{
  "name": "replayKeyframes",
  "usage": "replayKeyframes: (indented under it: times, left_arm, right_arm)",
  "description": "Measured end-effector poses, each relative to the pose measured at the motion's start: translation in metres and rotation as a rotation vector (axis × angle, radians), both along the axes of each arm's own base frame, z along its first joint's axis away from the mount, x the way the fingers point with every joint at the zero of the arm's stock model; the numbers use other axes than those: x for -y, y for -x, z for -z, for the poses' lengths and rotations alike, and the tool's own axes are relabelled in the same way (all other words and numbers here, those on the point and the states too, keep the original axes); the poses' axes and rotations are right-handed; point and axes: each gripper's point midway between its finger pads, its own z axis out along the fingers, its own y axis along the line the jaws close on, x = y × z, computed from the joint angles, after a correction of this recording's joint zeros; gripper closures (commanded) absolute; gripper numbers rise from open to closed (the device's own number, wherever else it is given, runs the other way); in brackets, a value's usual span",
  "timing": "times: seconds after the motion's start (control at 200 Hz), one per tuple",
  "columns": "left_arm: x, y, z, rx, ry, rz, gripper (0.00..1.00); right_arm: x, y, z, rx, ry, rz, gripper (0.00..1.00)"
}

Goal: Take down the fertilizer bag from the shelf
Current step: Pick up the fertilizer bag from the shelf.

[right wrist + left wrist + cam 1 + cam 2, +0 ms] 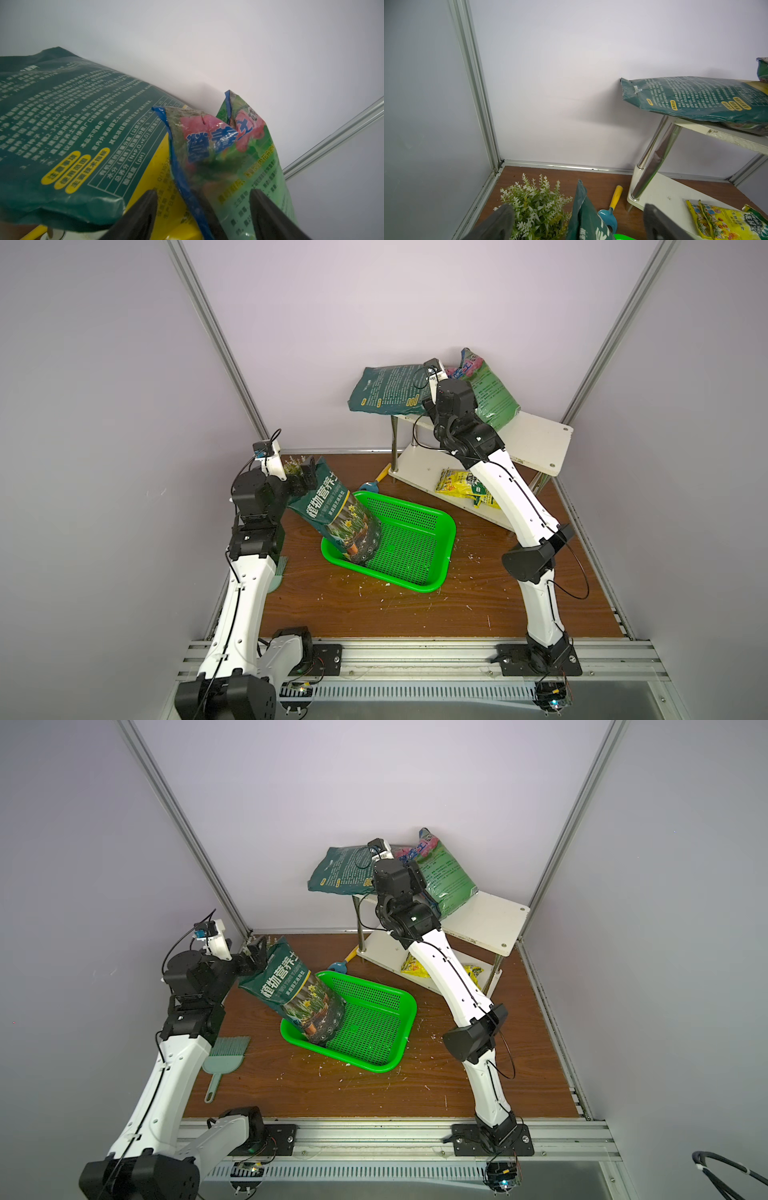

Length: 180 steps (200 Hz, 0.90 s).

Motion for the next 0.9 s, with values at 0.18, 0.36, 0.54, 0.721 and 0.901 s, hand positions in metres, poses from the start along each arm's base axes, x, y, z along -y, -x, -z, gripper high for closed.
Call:
replayKeyframes:
  times: [0.18, 0.36, 0.54, 0.721, 0.901]
  left_arm:
    - [-0.001, 0.0, 0.0, 0.0, 0.004, -0.002, 0.0]
    - [-0.001, 0.0, 0.0, 0.0, 0.008, 0.001, 0.0]
    - [-0.001, 0.0, 0.0, -0.001, 0.012, 0.001, 0.0]
    - [-0.001, 0.0, 0.0, -0.001, 0.013, 0.004, 0.0]
    - [-0.001, 0.0, 0.0, 0.0, 0.013, 0.004, 0.0]
  right_arm:
    - [0.006, -0.003, 0.0, 0.003, -0.003, 0.011, 0.25]
    - [0.015, -0.007, 0.001, 0.003, -0.016, 0.029, 0.32]
    - [0.021, -0.016, 0.016, -0.026, -0.003, 0.048, 0.34]
    - [0.024, -0.02, 0.021, -0.033, -0.004, 0.058, 0.73]
    - [0.033, -0.021, 0.017, -0.013, -0.044, 0.078, 1.0]
